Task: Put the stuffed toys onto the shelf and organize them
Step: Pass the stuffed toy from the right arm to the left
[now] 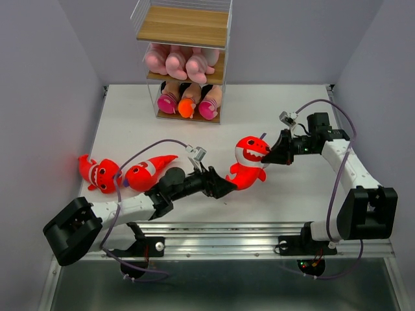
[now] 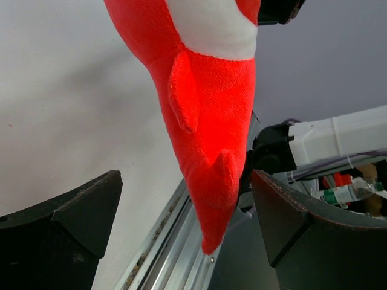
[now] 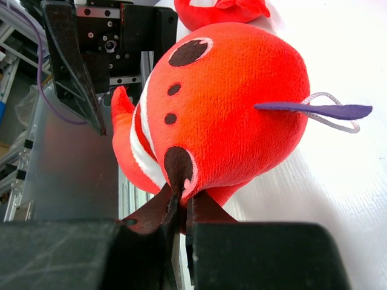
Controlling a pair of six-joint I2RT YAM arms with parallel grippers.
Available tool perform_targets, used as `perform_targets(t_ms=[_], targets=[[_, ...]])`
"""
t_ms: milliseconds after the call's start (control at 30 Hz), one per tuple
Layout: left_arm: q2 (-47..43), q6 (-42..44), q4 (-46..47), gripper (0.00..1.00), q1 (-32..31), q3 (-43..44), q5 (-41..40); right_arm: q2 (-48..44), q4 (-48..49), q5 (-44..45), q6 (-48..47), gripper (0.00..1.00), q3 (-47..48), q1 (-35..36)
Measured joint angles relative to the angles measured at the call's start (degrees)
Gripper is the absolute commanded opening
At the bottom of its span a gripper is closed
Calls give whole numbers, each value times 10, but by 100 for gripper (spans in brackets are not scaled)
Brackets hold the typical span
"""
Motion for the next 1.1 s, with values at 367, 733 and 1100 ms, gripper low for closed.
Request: perform_targets(t_ms=[367,733,1100], targets=[[79,-32,52,58,-9,45,61,0,9,1,-5,1,-11,-1],[106,-42,52,1,-12,56,62,0,10,0,-4,1,-17,-4],[18,-21,-8,0,-15,56,4,-18,10,-22,-3,4,-18,-11]])
